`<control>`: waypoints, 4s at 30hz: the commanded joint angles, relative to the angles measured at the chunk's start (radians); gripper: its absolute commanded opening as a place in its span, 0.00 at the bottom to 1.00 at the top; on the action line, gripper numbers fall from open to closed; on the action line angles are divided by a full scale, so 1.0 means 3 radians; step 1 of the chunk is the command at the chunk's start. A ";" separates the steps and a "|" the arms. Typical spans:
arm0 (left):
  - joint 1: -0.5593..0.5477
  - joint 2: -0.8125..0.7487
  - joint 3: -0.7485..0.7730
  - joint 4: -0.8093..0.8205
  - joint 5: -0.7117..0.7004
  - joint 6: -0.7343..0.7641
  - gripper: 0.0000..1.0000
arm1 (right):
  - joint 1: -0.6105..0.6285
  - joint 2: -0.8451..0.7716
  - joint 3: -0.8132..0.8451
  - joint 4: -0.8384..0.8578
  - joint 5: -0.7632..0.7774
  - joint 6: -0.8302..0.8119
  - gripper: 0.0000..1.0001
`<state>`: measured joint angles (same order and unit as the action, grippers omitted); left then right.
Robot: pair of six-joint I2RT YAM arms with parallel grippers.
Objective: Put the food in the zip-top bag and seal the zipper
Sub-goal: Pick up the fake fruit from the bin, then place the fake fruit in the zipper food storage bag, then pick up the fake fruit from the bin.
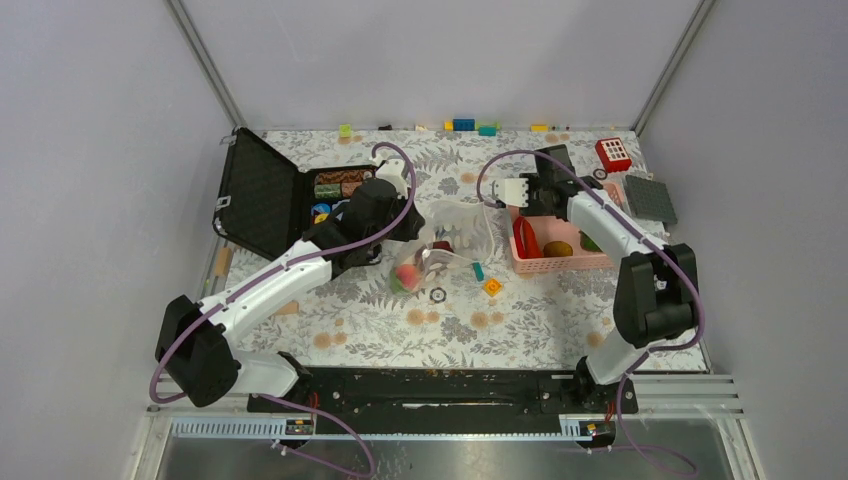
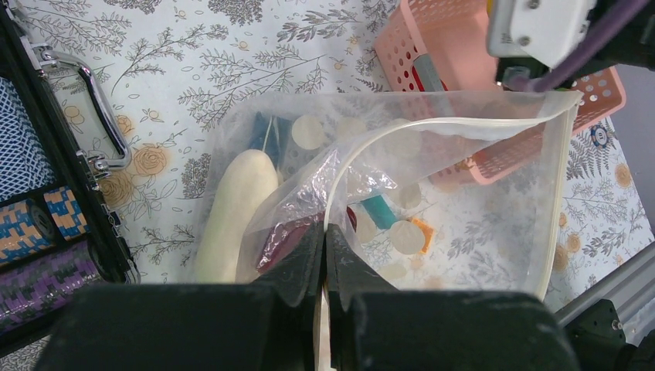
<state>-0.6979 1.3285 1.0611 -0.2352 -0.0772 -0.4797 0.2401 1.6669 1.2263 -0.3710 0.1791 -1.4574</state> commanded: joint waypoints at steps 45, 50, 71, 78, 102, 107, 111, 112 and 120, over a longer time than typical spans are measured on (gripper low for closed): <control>0.0021 -0.0740 0.0054 -0.0059 0.0614 -0.0127 0.00 | 0.1446 -0.1742 -0.0711 0.0844 -0.1457 0.3341 0.46; 0.0024 -0.0772 0.0022 -0.0028 0.0638 -0.0163 0.00 | 0.1568 -0.1744 -0.0659 0.0822 -0.1510 0.3451 0.99; 0.0026 -0.0607 0.0175 -0.0132 0.0432 -0.0072 0.00 | 0.0474 -0.1991 -0.0387 -0.0324 -0.0745 0.6111 1.00; 0.0031 -0.0513 0.0221 -0.0123 0.0419 0.0006 0.00 | -0.0235 -0.1383 -0.0312 -0.0604 -0.0470 0.6325 1.00; 0.0072 -0.0485 0.0198 -0.0108 0.0274 0.0074 0.00 | -0.0566 0.0409 0.0381 -0.1236 -0.0052 0.6138 0.99; 0.0082 -0.0546 0.0152 -0.0078 0.0229 0.0098 0.00 | -0.0566 0.0599 0.0374 -0.1238 -0.0121 0.6159 0.97; 0.0087 -0.0543 0.0148 -0.0090 0.0147 0.0101 0.00 | -0.0568 0.0753 0.0430 -0.1242 -0.0150 0.6154 0.96; 0.0085 -0.0542 0.0151 -0.0090 0.0141 0.0098 0.00 | -0.0566 0.0791 0.0448 -0.1241 -0.0154 0.6151 0.96; 0.0087 -0.0504 0.0168 -0.0109 0.0110 0.0091 0.00 | -0.0570 0.0853 0.0413 -0.1138 -0.0238 0.6082 0.72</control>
<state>-0.6785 1.1992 1.0863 -0.3061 -0.0135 -0.4667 0.0711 1.9308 1.3266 -0.7197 0.1291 0.3813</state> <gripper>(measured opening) 0.010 0.801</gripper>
